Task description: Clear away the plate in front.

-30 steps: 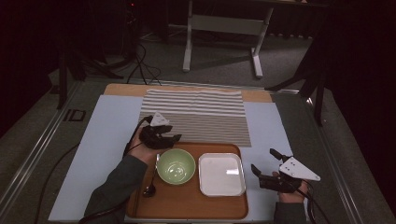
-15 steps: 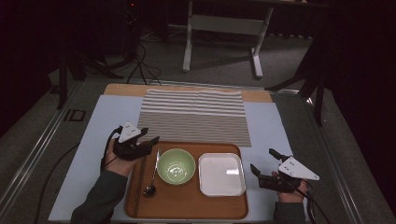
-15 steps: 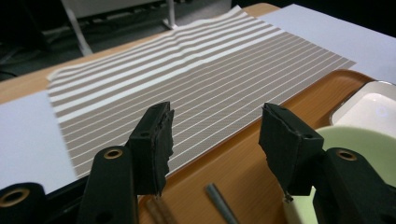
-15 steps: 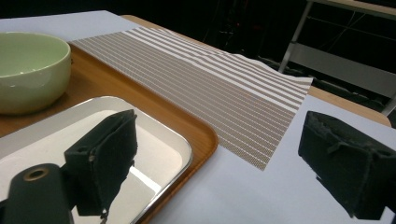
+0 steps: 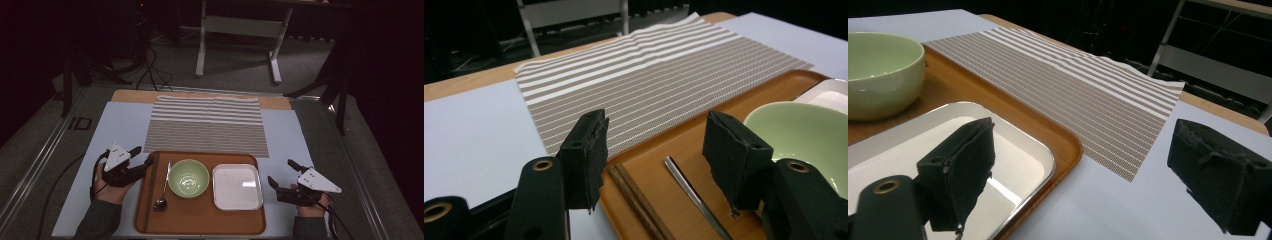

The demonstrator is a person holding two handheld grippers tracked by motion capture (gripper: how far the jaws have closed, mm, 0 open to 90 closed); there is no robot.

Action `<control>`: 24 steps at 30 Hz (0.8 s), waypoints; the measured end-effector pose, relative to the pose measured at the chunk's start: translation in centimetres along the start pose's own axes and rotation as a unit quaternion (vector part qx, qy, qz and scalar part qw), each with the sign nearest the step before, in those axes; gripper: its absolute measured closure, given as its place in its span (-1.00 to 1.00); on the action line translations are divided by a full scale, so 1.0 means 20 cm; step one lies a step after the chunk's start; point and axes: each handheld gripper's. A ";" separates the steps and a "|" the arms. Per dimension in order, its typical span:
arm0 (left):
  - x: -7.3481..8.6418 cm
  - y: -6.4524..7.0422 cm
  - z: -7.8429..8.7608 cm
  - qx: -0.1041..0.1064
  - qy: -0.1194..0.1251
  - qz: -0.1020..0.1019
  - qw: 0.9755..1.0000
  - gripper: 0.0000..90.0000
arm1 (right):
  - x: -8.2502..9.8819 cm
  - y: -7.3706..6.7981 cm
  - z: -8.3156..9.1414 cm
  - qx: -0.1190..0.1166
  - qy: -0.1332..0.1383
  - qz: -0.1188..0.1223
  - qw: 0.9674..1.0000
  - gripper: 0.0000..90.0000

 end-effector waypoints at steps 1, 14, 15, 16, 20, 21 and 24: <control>0.01 0.01 0.03 -0.006 0.006 -0.001 1.000 -0.03 | 0.00 0.00 0.00 0.000 0.000 0.001 1.000 -0.75; 0.10 0.03 0.14 -0.033 0.006 -0.005 0.999 -0.03 | 0.00 0.01 0.00 -0.002 -0.005 0.001 1.000 -0.75; 0.11 0.04 0.14 -0.036 0.005 -0.005 0.999 -0.03 | 0.00 0.01 0.00 -0.002 -0.005 0.001 1.000 -0.75; 0.12 0.04 0.15 -0.039 0.002 -0.005 0.999 -0.03 | 0.00 0.01 0.00 -0.002 -0.005 0.001 1.000 -0.75; 0.14 0.05 0.18 -0.054 0.004 -0.008 0.998 -0.03 | 0.00 0.01 0.00 -0.003 -0.005 -0.001 1.000 -0.75; 0.14 0.05 0.19 -0.058 0.007 -0.007 0.998 -0.03 | 0.00 0.01 0.00 -0.003 -0.005 0.000 1.000 -0.75; 0.15 0.05 0.23 -0.064 0.017 -0.002 0.998 -0.03 | 0.00 0.01 0.00 -0.003 -0.005 0.000 1.000 -0.75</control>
Point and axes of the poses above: each handheld gripper's, and its own axes: z roughly backward along the jaws, x roughly out of its underside, y roughly to its right, and after that the axes turned 12 degrees about x, right-handed
